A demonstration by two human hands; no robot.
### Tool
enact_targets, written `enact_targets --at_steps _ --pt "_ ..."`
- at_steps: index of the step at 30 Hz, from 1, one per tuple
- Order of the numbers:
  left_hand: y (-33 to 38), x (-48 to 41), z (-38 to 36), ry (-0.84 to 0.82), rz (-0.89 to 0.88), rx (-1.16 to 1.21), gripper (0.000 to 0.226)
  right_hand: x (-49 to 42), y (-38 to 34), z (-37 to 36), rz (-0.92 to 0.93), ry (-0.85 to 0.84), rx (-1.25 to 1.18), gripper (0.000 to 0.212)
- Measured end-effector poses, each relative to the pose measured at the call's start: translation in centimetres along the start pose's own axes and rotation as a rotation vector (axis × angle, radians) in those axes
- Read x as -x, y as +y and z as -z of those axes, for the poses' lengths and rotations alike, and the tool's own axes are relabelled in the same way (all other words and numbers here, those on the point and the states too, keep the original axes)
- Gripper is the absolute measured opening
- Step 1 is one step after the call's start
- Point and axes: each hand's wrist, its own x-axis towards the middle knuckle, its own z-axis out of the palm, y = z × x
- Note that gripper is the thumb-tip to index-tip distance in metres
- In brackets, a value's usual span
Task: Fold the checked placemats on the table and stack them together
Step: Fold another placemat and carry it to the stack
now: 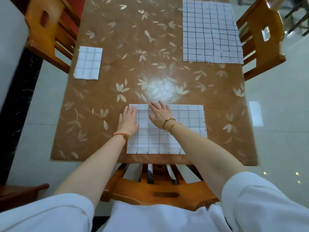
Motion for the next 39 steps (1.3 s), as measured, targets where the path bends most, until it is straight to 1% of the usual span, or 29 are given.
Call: enact_targets --at_steps 3,8,12,15,21,24,27,29,33,36,39 --pt "0.3 -0.7 0.1 -0.054 0.020 -0.059 0.074 -1.5 -1.6 -0.2 0.027 -0.044 0.003 0.057" --pt "-0.1 -1.6 -0.3 -0.109 0.030 -0.121 0.076 -2.8 -3.2 -1.1 0.041 -0.096 0.077 0.056" --pt "-0.6 -1.6 -0.6 -0.079 0.013 -0.140 0.075 -2.3 -2.3 -1.8 0.038 -0.045 0.103 0.056" --pt "-0.9 -1.5 -0.7 -0.066 0.008 -0.125 0.076 -1.2 -0.2 -2.1 -0.006 0.010 0.072 0.055" --pt "-0.8 -1.5 -0.7 -0.030 -0.001 -0.097 0.075 2.6 7.2 -2.3 -0.175 0.085 0.082 0.055" --pt "-0.9 -1.6 -0.8 -0.026 -0.003 -0.098 0.075 4.7 11.2 -1.9 -0.310 0.107 0.104 0.056" --pt "-1.0 -1.8 -0.7 -0.012 -0.003 -0.081 0.074 6.8 14.7 -1.3 -0.467 0.134 0.067 0.057" --pt "-0.8 -2.0 -0.6 0.005 0.000 -0.077 0.071 7.8 16.5 -1.0 -0.516 0.116 0.052 0.058" --pt "-0.1 -2.5 -0.2 0.050 0.033 -0.057 0.060 7.8 17.1 -0.4 -0.491 0.105 0.078 0.061" --pt "0.2 -3.4 0.2 0.110 0.024 -0.077 0.045 6.9 15.4 -0.3 -0.471 0.173 0.096 0.068" --pt "0.5 -4.2 0.6 0.133 0.021 -0.077 0.043 5.8 12.8 -0.2 -0.335 0.207 0.121 0.071"
